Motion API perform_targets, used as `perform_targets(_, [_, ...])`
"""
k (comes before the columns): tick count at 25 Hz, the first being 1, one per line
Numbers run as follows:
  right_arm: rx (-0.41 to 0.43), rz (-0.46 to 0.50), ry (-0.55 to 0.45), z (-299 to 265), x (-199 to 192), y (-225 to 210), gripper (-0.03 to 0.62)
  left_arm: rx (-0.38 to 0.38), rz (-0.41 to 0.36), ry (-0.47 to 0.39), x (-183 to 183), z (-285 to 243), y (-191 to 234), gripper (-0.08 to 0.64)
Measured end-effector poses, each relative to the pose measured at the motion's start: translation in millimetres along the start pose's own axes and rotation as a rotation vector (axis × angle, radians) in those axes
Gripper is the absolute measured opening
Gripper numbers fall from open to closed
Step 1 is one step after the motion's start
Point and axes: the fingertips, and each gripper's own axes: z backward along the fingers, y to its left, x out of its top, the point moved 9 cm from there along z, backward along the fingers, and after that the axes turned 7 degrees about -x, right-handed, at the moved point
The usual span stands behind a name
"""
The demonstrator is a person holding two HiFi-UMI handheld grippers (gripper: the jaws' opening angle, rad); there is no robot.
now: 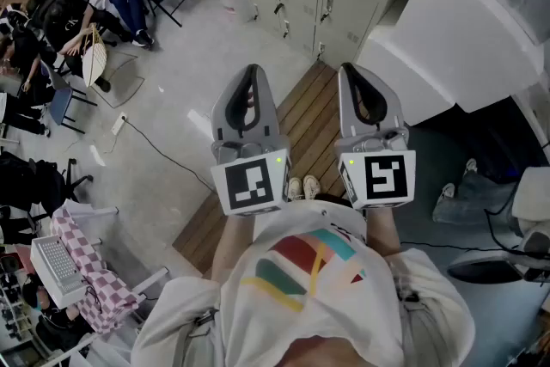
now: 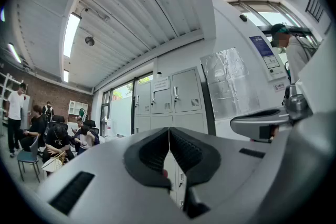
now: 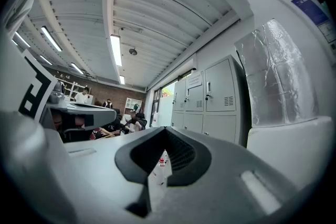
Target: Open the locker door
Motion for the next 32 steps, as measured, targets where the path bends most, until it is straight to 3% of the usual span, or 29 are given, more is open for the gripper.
perform_targets(14, [0.045,-0.019,-0.032,-22,0,-10,0.005,0.063,0.017,-0.01,4,-12,16,0.016])
perform_targets(24, [0.117,0.002,-0.029,-36,-18,-20,0.005,0.121,0.011,-0.027,-5,-18,12,0.016])
perform_targets(32, [0.122,-0.001,-0.034,-64,-26,-23,0.006,0.133,0.006,-0.056,-11,-43,28,0.016])
